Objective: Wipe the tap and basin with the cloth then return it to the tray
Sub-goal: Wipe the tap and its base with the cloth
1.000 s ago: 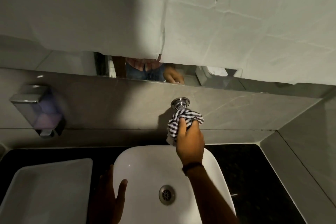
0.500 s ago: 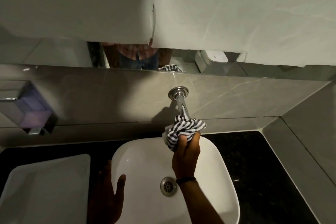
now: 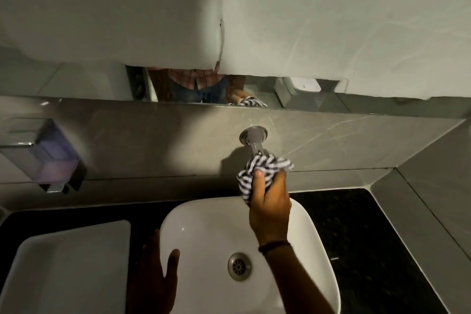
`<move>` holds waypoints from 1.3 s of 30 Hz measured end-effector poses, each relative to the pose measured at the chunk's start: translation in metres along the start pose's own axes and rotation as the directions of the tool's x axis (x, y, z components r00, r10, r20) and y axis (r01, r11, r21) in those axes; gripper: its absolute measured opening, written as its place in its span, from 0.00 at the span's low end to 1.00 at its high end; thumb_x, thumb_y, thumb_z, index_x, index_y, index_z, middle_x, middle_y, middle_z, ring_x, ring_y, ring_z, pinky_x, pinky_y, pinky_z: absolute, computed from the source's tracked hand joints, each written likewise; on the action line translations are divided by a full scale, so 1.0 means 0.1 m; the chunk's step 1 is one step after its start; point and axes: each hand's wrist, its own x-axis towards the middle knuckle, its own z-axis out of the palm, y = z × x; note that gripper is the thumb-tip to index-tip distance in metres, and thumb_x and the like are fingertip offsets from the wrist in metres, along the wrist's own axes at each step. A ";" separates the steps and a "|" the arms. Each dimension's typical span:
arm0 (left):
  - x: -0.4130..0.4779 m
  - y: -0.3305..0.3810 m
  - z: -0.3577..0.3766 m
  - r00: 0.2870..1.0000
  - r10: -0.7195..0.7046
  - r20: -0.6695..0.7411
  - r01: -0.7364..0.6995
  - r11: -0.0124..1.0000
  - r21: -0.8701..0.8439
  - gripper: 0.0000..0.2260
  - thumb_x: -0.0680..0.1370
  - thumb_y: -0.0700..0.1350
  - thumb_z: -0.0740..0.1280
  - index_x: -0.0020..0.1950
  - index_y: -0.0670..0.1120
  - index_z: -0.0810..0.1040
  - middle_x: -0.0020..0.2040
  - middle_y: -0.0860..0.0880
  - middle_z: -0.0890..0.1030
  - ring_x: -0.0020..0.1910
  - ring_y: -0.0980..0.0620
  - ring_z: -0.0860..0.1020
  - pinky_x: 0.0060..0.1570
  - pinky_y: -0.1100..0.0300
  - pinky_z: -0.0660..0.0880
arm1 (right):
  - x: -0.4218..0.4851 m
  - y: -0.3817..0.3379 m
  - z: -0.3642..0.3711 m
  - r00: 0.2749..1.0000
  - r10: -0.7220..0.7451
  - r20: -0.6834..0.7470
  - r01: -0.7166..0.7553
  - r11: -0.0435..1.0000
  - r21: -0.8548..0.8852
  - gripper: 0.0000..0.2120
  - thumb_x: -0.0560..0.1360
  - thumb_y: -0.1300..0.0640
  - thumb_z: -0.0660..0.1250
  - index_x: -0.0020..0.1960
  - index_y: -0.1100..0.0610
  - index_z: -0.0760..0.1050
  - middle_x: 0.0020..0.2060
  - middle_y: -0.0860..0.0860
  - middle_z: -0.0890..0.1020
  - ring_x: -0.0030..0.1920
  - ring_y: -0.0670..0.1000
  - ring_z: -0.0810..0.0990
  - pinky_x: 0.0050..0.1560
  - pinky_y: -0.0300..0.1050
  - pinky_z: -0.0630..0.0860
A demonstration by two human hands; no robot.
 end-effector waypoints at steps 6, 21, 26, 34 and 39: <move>-0.05 -0.03 0.01 0.999 0.033 0.002 -0.033 0.999 -0.004 0.34 0.77 0.62 0.53 0.81 0.54 0.49 0.80 0.45 0.62 0.78 0.41 0.63 0.76 0.41 0.60 | 1.02 -0.57 0.15 0.880 0.317 0.355 -0.077 0.831 -0.552 0.18 0.78 0.40 0.65 0.55 0.54 0.81 0.56 0.57 0.86 0.49 0.60 0.80 0.49 0.46 0.69; -0.01 -0.07 0.04 1.000 0.030 -0.005 -0.030 0.999 0.016 0.35 0.77 0.64 0.51 0.81 0.53 0.51 0.80 0.45 0.63 0.78 0.41 0.64 0.76 0.41 0.61 | -0.30 0.42 0.12 1.000 0.029 -0.012 -0.025 0.970 0.241 0.14 0.76 0.42 0.63 0.59 0.46 0.73 0.48 0.45 0.86 0.50 0.43 0.85 0.52 0.39 0.79; -0.02 -0.19 0.09 0.998 0.064 0.013 -0.064 0.998 0.028 0.33 0.78 0.66 0.47 0.81 0.56 0.47 0.81 0.47 0.60 0.80 0.44 0.60 0.77 0.42 0.60 | -0.34 0.45 0.07 0.996 0.079 0.034 -0.085 0.940 0.331 0.15 0.79 0.43 0.59 0.61 0.47 0.75 0.53 0.38 0.85 0.54 0.37 0.82 0.61 0.33 0.76; -0.43 -0.25 -0.40 0.987 0.105 -0.124 -0.079 0.977 0.199 0.31 0.77 0.70 0.45 0.70 0.56 0.71 0.71 0.49 0.75 0.70 0.45 0.71 0.70 0.44 0.66 | -1.45 0.32 -0.26 0.364 0.514 0.777 -0.906 0.004 0.422 0.46 0.71 0.23 0.52 0.69 0.57 0.80 0.66 0.68 0.80 0.67 0.70 0.76 0.73 0.75 0.64; -0.56 0.38 -0.91 0.790 -0.107 0.603 0.455 0.762 -0.461 0.39 0.69 0.78 0.52 0.33 0.47 0.86 0.35 0.48 0.86 0.36 0.51 0.84 0.43 0.59 0.77 | -1.41 0.21 -0.39 0.195 0.334 0.922 -0.956 -0.147 0.255 0.51 0.71 0.20 0.54 0.76 0.58 0.71 0.72 0.67 0.75 0.72 0.70 0.74 0.72 0.69 0.67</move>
